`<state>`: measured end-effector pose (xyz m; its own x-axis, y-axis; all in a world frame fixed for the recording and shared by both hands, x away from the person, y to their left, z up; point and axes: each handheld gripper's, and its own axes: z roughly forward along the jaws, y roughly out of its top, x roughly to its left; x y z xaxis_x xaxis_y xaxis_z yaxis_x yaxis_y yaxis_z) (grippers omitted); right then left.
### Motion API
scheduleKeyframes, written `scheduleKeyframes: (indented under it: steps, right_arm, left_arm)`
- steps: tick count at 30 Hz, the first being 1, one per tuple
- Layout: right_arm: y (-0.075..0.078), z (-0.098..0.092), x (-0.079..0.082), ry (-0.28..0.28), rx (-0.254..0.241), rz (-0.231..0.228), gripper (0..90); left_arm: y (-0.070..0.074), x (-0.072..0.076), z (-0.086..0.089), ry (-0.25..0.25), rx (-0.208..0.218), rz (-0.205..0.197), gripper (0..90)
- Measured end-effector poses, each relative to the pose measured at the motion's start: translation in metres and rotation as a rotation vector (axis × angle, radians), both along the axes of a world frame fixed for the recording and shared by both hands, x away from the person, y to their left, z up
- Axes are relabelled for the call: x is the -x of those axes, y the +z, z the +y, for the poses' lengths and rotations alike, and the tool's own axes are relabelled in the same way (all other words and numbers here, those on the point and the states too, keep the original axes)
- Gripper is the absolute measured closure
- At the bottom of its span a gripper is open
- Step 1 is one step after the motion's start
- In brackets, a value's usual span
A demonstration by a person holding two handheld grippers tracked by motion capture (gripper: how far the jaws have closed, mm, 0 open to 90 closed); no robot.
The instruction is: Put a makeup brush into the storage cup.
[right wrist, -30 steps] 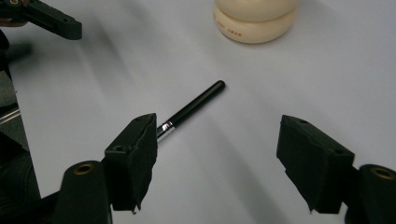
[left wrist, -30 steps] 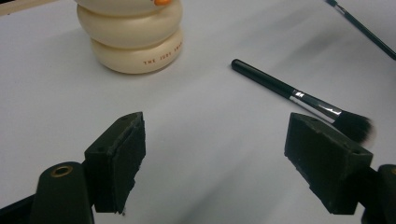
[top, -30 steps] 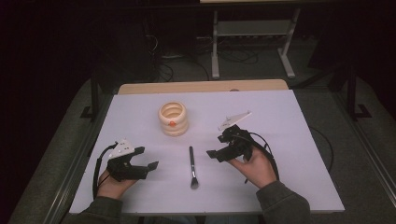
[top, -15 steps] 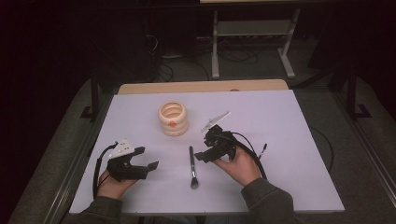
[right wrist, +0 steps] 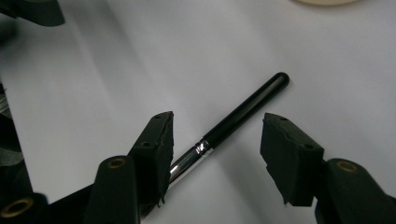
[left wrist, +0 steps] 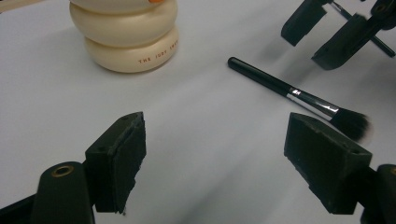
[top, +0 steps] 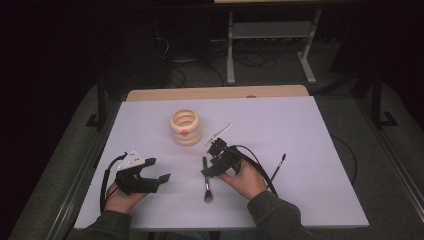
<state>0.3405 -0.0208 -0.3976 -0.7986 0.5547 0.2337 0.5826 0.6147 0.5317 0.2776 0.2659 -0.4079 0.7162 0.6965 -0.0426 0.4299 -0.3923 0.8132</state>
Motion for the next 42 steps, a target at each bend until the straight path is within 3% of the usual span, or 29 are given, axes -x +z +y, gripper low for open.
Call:
scheduleKeyframes:
  steps: [7, 19, 25, 31, 33, 35, 40, 42]
  right_arm:
    - [-0.014, 0.009, -0.004, -0.008, 0.021, 0.042, 44.4]
    - [-0.027, 0.018, -0.005, -0.042, 0.085, 0.057, 46.0]
    - [-0.028, 0.025, 0.000, -0.052, 0.134, 0.014, 49.9]
    - [-0.027, 0.034, 0.007, -0.077, 0.244, -0.080, 65.0]
    - [-0.027, 0.036, 0.007, -0.081, 0.250, -0.074, 67.9]
    - [-0.026, 0.037, 0.009, -0.068, 0.248, -0.078, 78.5]
    - [-0.026, 0.036, 0.007, -0.046, 0.244, -0.082, 78.6]
    - [-0.026, 0.033, 0.003, -0.027, 0.218, -0.059, 78.7]
  left_arm:
    - [-0.001, 0.000, 0.000, -0.001, -0.008, 0.001, 20.8]
    - [-0.002, 0.000, -0.001, 0.001, -0.009, 0.001, 20.9]
    - [-0.002, -0.001, -0.001, -0.001, -0.011, 0.005, 20.9]
    - [-0.002, 0.000, -0.002, -0.006, -0.017, 0.003, 21.2]
    - [-0.002, 0.000, -0.002, -0.006, -0.017, 0.004, 21.2]
    - [-0.002, 0.000, -0.003, -0.007, -0.018, 0.004, 21.2]
    - [-0.002, 0.000, -0.003, -0.008, -0.016, 0.005, 21.4]
    - [-0.002, 0.000, -0.003, -0.011, -0.016, 0.005, 21.5]
